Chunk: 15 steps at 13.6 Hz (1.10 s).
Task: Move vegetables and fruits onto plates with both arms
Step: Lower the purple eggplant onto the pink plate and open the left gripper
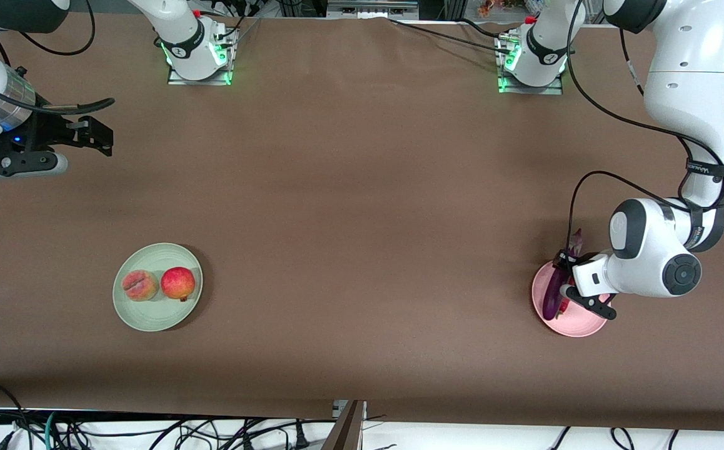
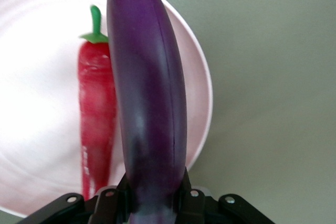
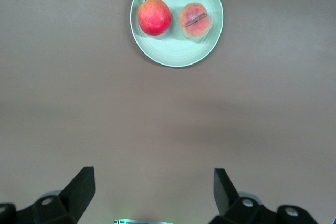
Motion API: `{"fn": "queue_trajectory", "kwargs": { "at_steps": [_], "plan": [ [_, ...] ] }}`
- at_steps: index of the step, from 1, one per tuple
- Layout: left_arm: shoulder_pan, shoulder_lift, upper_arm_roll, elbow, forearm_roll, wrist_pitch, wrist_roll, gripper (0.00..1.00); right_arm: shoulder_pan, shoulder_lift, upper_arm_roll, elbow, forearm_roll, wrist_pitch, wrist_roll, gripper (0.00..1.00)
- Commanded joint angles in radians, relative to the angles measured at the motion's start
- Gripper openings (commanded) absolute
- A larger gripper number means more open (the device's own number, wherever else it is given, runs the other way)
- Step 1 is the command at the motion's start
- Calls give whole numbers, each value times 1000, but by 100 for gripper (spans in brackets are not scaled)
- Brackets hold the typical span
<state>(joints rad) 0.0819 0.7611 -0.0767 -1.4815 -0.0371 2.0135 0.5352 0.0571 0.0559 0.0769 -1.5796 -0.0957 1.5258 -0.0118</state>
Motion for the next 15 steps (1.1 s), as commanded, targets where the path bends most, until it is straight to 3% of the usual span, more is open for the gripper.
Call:
{"fn": "queue_trajectory", "kwargs": {
  "at_steps": [1, 5, 6, 7, 8, 12, 15],
  "plan": [
    [30, 21, -6, 4, 28, 43, 63, 0, -2, 10, 4, 24, 11, -3, -4, 100],
    [30, 21, -5, 7, 61, 48, 72, 0, -3, 19, 4, 27, 14, -3, -2, 100],
    [30, 21, -6, 7, 69, 48, 72, 8, -5, 19, 4, 30, 16, -3, -2, 100],
    [30, 23, -6, 7, 68, 48, 72, 41, -6, 19, 4, 32, 16, -3, -2, 100],
    [32, 21, -6, 9, 68, 48, 74, 99, -9, 19, 3, 32, 16, -3, -2, 100],
    [12, 14, -8, 29, 68, 22, 66, 100, -13, 21, 1, 32, 17, -1, -2, 100],
    [-24, 14, -6, 101, 66, -108, -3, 100, -14, 21, 1, 32, 17, 1, -2, 100]
  ]
}}
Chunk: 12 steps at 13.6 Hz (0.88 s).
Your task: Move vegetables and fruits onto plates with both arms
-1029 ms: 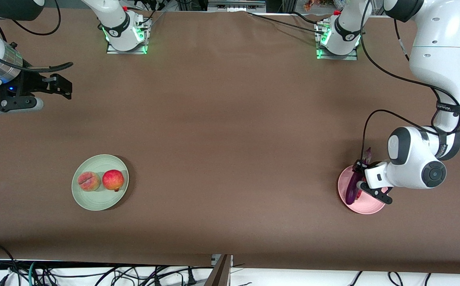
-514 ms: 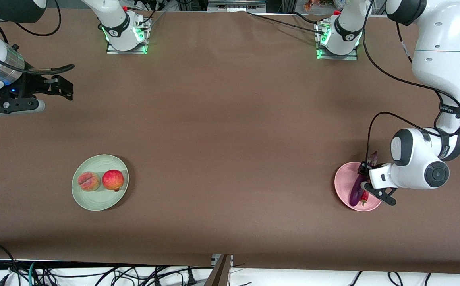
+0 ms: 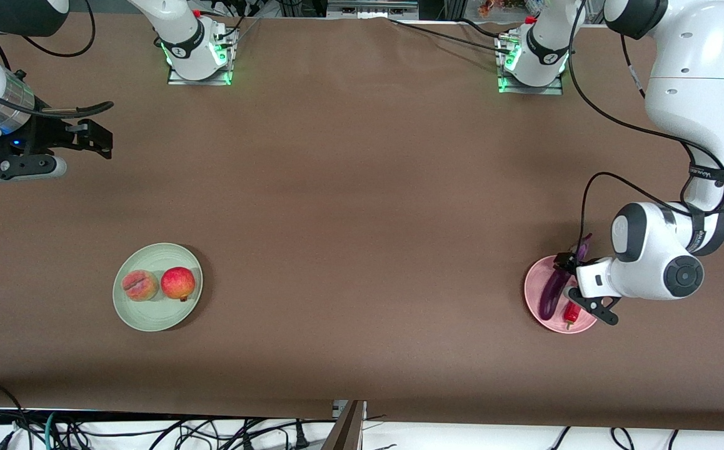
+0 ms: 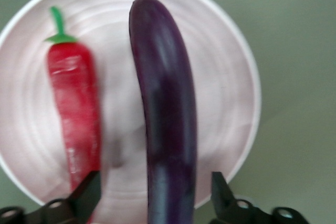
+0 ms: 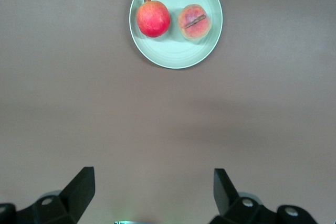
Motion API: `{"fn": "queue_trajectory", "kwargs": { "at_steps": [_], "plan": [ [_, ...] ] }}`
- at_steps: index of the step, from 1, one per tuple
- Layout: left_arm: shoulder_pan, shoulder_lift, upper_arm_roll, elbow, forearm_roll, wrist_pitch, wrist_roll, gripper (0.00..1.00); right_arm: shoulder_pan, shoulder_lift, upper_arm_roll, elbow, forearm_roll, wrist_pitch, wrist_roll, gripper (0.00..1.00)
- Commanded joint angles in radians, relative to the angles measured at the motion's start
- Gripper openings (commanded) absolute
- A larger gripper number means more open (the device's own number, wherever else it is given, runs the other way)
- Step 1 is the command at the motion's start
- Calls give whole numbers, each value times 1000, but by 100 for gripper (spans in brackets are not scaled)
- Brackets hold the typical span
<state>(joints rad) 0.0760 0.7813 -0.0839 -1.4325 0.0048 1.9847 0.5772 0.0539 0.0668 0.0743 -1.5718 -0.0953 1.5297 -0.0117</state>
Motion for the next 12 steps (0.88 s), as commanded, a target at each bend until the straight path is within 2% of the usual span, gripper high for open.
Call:
{"fn": "queue_trajectory", "kwargs": {
  "at_steps": [1, 3, 7, 8, 10, 12],
  "plan": [
    [-18, -11, 1, 67, 23, -104, -48, 100, -11, 11, 4, 24, 17, -3, -2, 100],
    [-7, -34, 1, 121, 26, -142, -39, 100, -11, 13, 4, 24, 17, -3, -2, 100],
    [7, -34, 7, 291, 24, -191, -33, 100, -9, 19, 4, 39, 17, -3, -2, 100],
    [11, -37, 7, 305, 23, -257, -40, 100, -9, 19, 4, 39, 17, -3, -1, 100],
    [11, -126, 13, 323, 23, -328, -87, 100, -9, 22, 4, 41, 17, -3, -2, 100],
    [11, -219, 13, 316, 21, -422, -254, 100, -9, 24, 4, 41, 17, -3, -2, 100]
  ]
}}
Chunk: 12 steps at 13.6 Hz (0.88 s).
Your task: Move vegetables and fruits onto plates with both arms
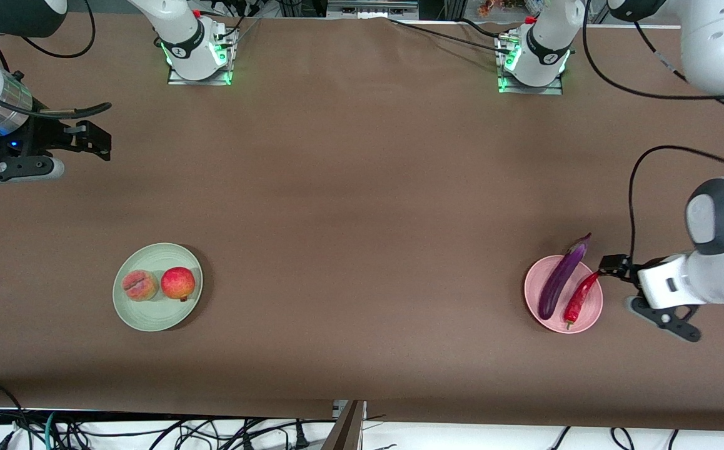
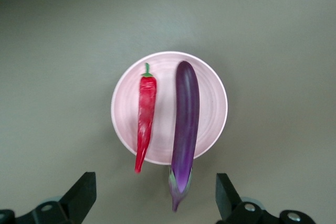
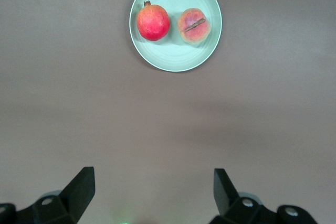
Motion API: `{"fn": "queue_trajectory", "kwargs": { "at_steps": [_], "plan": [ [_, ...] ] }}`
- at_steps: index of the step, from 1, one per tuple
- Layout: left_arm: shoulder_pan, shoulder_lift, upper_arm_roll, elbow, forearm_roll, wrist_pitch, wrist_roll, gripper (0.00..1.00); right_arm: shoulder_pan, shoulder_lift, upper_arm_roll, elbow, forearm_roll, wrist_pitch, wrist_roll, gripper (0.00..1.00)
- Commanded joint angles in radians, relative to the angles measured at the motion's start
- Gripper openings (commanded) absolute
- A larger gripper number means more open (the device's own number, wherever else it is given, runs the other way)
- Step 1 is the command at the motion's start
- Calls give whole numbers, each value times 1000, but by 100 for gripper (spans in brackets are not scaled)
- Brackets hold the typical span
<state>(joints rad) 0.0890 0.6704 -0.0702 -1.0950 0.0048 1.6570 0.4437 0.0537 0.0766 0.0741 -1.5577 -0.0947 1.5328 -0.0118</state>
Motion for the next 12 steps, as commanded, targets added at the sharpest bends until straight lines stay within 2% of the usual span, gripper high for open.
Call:
{"fn": "queue_trajectory", "kwargs": {
  "at_steps": [1, 3, 5, 8, 12],
  "plan": [
    [-2, -153, -2, -22, 21, -165, -232, 100, -9, 15, 4, 27, 16, -7, -1, 100],
    [-5, -240, -14, -60, 15, -291, -421, 100, -9, 15, 4, 28, 24, -7, -1, 100],
    [-12, -369, -16, -196, 12, -278, -470, 100, -14, 15, 1, 28, 62, -7, -1, 100],
    [6, -503, -11, -371, -2, -197, -470, 100, -23, 15, 1, 28, 64, -7, -2, 100],
    [26, -502, -8, -408, -8, -115, -470, 100, -23, 15, 1, 28, 66, -7, -2, 100]
  ]
}}
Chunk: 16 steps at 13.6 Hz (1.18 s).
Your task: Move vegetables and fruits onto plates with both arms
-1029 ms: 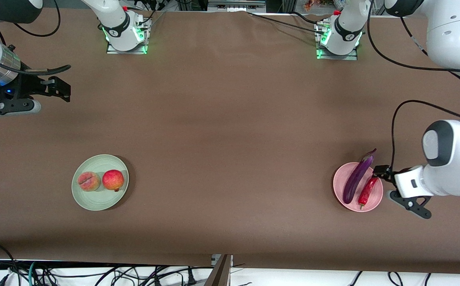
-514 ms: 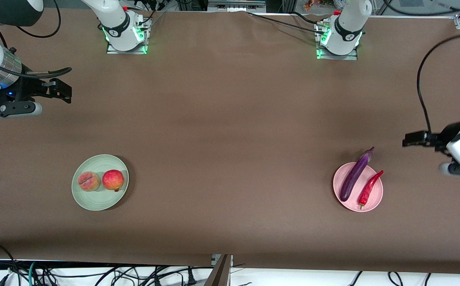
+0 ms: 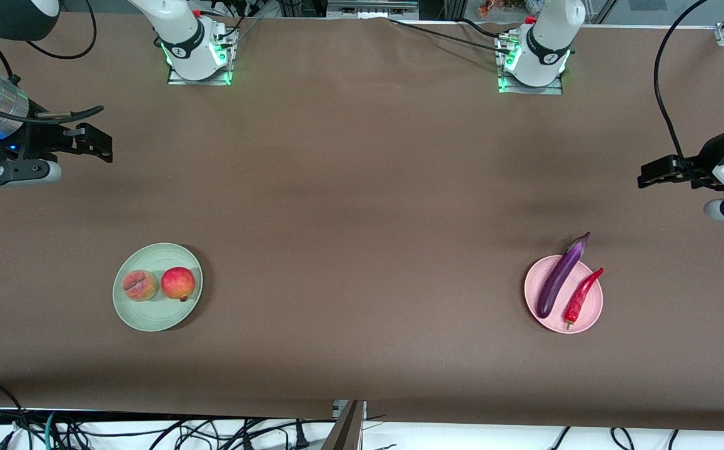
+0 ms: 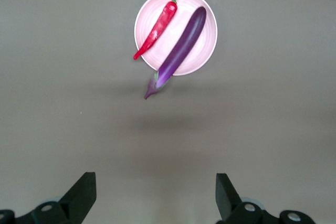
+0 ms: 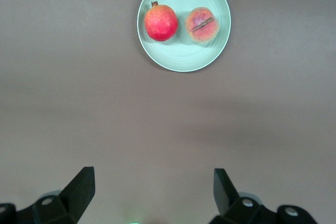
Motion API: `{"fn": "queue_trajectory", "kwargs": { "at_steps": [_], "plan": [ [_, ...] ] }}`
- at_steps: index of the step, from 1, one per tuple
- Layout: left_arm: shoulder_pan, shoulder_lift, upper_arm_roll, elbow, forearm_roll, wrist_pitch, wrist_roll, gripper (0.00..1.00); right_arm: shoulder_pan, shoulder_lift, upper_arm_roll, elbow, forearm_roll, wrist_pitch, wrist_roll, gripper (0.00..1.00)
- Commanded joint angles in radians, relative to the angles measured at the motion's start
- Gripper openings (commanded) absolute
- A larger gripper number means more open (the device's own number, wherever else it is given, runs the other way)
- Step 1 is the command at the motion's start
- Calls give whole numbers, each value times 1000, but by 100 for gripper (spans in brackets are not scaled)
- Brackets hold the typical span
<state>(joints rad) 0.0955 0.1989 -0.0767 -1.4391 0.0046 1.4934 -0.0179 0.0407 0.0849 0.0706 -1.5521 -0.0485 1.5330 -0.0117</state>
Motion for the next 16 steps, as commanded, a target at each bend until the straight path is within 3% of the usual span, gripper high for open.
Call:
{"fn": "queue_trajectory", "kwargs": {
  "at_steps": [1, 6, 11, 16],
  "plan": [
    [18, -29, -3, -64, -11, 51, -8, 100, -10, 7, 5, 21, 19, -7, -2, 100],
    [21, -36, -5, -44, -12, 38, 9, 100, -10, 7, 5, 23, 19, -7, -2, 100],
    [10, -110, -40, -64, -11, -12, -2, 100, -10, 7, 5, 21, 19, -7, -2, 100],
    [6, -101, -43, -54, 5, -22, -2, 100, -10, 7, 5, 21, 19, -7, -2, 100]
  ]
}}
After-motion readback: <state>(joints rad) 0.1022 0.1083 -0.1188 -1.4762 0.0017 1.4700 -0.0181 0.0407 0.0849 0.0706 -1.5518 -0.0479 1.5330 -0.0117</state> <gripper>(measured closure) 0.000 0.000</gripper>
